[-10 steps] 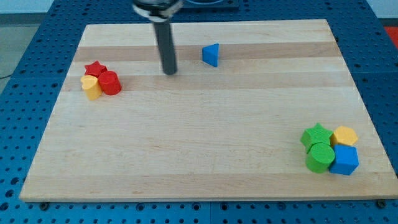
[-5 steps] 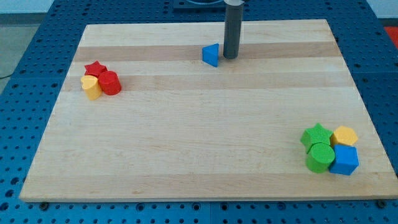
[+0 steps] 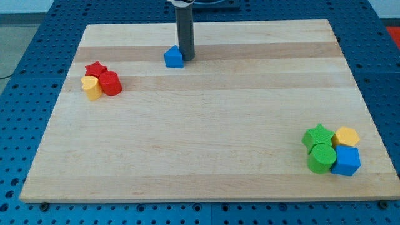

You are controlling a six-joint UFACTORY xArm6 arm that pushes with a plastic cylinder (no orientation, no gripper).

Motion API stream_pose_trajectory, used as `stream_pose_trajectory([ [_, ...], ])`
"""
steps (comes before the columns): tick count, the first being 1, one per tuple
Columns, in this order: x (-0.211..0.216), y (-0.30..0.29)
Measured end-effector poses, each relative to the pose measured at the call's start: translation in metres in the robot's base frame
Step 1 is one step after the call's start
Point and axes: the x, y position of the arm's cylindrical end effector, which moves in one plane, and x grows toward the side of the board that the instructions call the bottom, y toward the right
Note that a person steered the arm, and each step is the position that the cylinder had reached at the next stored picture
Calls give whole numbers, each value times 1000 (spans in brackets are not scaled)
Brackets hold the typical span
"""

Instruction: Push the blue triangle into the red blocks

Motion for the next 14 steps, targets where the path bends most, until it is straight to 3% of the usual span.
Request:
stream_pose_trajectory([
  [4,3,-82],
  [9,21,-125],
  [12,20,-132],
  [13,5,-104],
  [14,37,-52],
])
